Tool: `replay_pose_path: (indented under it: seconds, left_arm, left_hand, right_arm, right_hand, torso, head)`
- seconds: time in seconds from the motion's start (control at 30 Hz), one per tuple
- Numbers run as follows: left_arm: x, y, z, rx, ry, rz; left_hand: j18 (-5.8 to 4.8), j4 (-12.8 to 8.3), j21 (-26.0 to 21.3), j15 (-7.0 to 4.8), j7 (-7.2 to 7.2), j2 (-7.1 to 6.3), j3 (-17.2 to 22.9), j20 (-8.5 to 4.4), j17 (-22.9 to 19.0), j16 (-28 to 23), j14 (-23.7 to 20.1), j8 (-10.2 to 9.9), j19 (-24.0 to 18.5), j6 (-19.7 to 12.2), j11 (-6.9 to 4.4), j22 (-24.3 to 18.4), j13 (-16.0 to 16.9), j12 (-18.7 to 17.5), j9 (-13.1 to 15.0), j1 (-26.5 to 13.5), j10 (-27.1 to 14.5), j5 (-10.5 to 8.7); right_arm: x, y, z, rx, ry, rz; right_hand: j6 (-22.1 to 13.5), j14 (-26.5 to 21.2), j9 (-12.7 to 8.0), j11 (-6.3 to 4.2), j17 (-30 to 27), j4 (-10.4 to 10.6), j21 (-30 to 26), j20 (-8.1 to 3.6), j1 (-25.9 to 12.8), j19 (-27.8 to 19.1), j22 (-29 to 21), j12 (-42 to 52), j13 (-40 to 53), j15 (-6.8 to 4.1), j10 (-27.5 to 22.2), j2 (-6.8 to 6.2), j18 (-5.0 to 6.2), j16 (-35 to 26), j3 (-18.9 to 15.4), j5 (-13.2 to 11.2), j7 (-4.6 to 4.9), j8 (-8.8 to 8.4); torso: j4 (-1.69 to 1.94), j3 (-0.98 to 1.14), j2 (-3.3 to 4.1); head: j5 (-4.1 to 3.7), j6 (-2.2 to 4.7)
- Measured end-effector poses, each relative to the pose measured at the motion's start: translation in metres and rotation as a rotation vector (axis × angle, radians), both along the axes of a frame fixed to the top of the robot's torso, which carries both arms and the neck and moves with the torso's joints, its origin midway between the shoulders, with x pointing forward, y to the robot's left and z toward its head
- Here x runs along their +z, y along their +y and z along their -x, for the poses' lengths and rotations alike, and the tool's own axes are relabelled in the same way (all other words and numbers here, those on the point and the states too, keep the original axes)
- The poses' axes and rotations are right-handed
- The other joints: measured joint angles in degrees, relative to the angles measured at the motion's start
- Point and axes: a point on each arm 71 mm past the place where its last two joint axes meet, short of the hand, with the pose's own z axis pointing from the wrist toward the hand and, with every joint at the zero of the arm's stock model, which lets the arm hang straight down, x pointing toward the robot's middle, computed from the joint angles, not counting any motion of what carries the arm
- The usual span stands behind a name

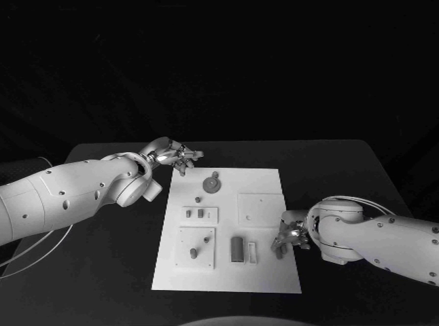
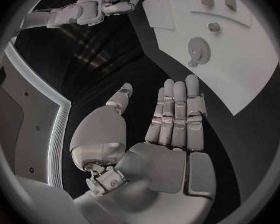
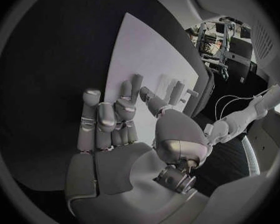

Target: Assemble the parts on the task board

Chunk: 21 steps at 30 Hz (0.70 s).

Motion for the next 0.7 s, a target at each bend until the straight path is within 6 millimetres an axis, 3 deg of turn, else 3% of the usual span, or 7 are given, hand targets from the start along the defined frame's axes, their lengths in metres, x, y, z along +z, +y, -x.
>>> replay_pose_path:
  seconds: [0.23, 0.27, 0.37, 0.7]
  left_arm:
    - [0.0000, 0.0006, 0.0003, 0.000, 0.001, -0.001]
    - [0.0000, 0.0007, 0.0004, 0.000, 0.001, -0.001]
    - [0.0000, 0.0012, 0.0006, 0.000, 0.002, -0.001]
    - [-0.0001, 0.0009, 0.0006, -0.001, 0.003, -0.003]
  left_hand:
    - [0.00, 0.00, 0.00, 0.00, 0.00, 0.00, 0.00, 0.00, 0.05, 0.00, 0.00, 0.00, 0.00, 0.00, 0.00, -0.01, 0.02, 0.00, -0.03, 0.00, 0.00, 0.00]
    - [0.00, 0.00, 0.00, 0.00, 0.00, 0.00, 0.00, 0.00, 0.05, 0.00, 0.00, 0.00, 0.00, 0.00, 0.00, 0.03, 0.05, 0.00, -0.06, 0.00, 0.00, 0.00]
    - [0.00, 0.00, 0.00, 0.00, -0.01, 0.00, 0.00, 0.00, 0.05, 0.00, 0.00, 0.00, 0.00, 0.00, 0.00, 0.05, 0.05, 0.00, -0.06, 0.00, 0.00, 0.00]
    - [0.00, 0.00, 0.00, 0.00, -0.01, 0.00, 0.00, 0.01, 0.04, 0.00, 0.00, 0.00, -0.01, -0.01, 0.00, 0.11, 0.04, 0.00, -0.05, 0.00, 0.00, 0.00]
  right_arm:
    - [-0.0013, 0.0027, 0.0007, 0.021, -0.024, 0.014]
    - [-0.0015, 0.0029, 0.0008, 0.023, -0.027, 0.015]
    - [-0.0017, 0.0035, 0.0015, 0.027, -0.035, 0.017]
    - [-0.0019, 0.0015, 0.0027, -0.002, -0.026, -0.009]
  right_hand:
    - [0.46, -0.44, 0.18, 0.35, -0.73, 0.00, 0.00, 0.20, 0.47, -0.20, 0.00, -0.23, -0.01, 0.19, -0.33, -0.48, 0.00, 0.00, 0.00, -0.21, -0.39, 0.09]
    - [0.46, -0.65, 0.18, 0.53, -0.81, -0.04, 0.00, 0.20, 0.64, -0.20, 0.00, -0.23, -0.01, 0.18, -0.52, -0.64, 0.00, 0.00, 0.04, -0.20, -0.39, 0.99]
    - [0.46, -0.74, 0.17, 0.80, -1.03, -0.20, 0.00, 0.40, 1.62, -0.40, 0.00, -0.23, -0.01, 0.10, -0.54, -0.34, 0.03, 0.00, 0.20, 0.09, -0.39, 1.29]
    - [0.46, -0.83, 0.17, 1.15, -0.69, -0.73, 0.23, 0.61, 6.13, -0.61, 0.00, -0.23, 0.08, 0.20, -0.74, 1.75, 0.02, 0.00, 0.39, 10.61, -0.39, 1.29]
  torso:
    - [0.01, -0.02, -0.01]
    - [0.01, -0.02, -0.01]
    - [0.01, -0.02, 0.00]
    - [0.01, 0.02, 0.00]
  head:
    - [-0.11, 0.14]
    - [-0.10, 0.19]
    - [-0.05, 0.32]
    - [0.15, 0.63]
